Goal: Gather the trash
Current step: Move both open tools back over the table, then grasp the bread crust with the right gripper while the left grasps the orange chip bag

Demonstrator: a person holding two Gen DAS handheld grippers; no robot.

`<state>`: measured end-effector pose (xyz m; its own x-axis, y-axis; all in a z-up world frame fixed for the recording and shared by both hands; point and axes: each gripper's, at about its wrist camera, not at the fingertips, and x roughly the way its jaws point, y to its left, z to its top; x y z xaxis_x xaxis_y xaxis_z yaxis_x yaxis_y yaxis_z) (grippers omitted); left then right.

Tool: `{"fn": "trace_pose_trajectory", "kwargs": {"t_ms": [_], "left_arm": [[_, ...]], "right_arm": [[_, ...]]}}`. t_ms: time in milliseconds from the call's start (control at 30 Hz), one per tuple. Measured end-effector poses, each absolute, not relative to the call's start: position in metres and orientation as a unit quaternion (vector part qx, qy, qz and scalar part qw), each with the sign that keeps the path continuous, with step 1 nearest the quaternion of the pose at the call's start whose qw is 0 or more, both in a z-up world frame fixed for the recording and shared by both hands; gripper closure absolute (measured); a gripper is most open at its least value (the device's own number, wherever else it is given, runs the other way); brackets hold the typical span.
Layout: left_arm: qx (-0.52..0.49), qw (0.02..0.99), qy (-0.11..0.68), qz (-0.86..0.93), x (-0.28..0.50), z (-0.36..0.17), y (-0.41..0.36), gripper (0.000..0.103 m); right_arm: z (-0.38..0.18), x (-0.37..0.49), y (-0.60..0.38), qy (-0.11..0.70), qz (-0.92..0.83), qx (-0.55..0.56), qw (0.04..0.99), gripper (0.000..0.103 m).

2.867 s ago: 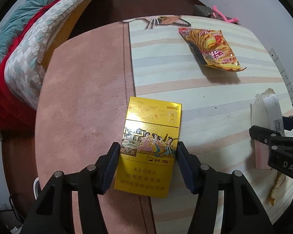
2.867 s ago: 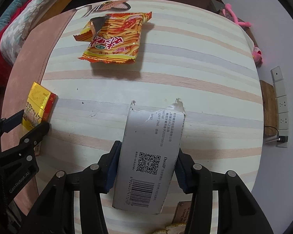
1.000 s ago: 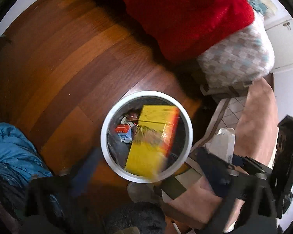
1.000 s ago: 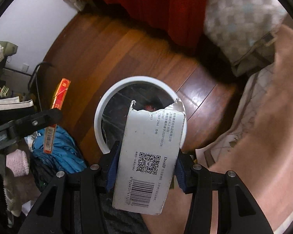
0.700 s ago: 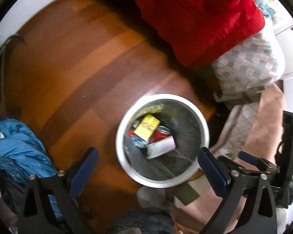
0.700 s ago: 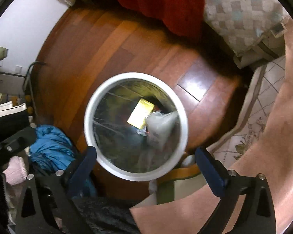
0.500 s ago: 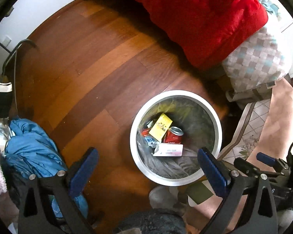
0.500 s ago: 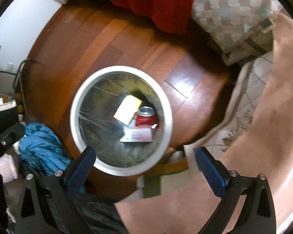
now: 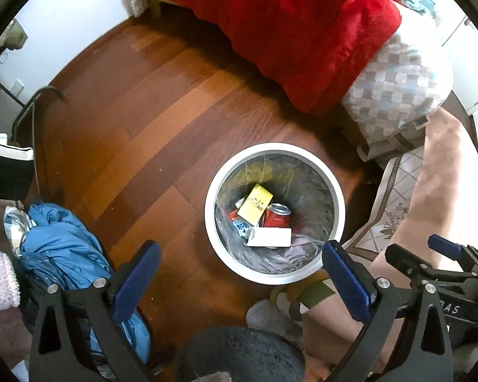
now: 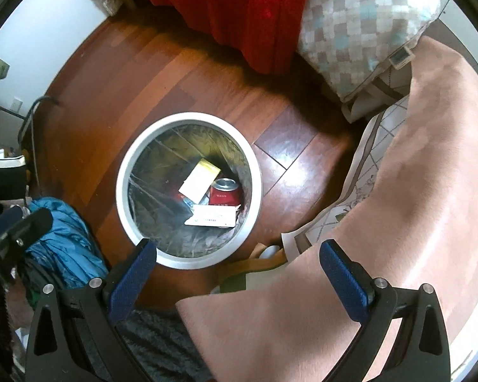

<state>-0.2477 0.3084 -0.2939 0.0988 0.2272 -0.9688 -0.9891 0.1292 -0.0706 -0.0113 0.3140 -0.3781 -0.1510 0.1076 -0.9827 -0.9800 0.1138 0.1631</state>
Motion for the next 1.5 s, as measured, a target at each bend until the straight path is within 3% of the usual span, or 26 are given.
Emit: {"fn": "trace_pose_trajectory", "kwargs": {"t_ms": [633,900,1100,1500], "left_arm": [[-0.324,0.683,0.374,0.538,-0.238,-0.155,0.225,0.000],[-0.289,0.721,0.362,0.515,-0.180,-0.127,0.173,0.000],[-0.287,0.749,0.404,0.440,-0.078,-0.165,0.131,0.000],[-0.224,0.740,0.537,0.338,0.116,-0.286,0.045,0.000]], "right_arm": [[-0.215,0.013,0.227,0.482,0.611,-0.273,0.566,0.000],[-0.156,0.064,0.146,0.487,0.616,-0.178,0.593,0.000],[-0.177,0.143,0.062,0.537,0.535,-0.145,0.636,0.000],[-0.304,0.355,-0.116,0.629,0.255,-0.093,0.728,0.003]]}}
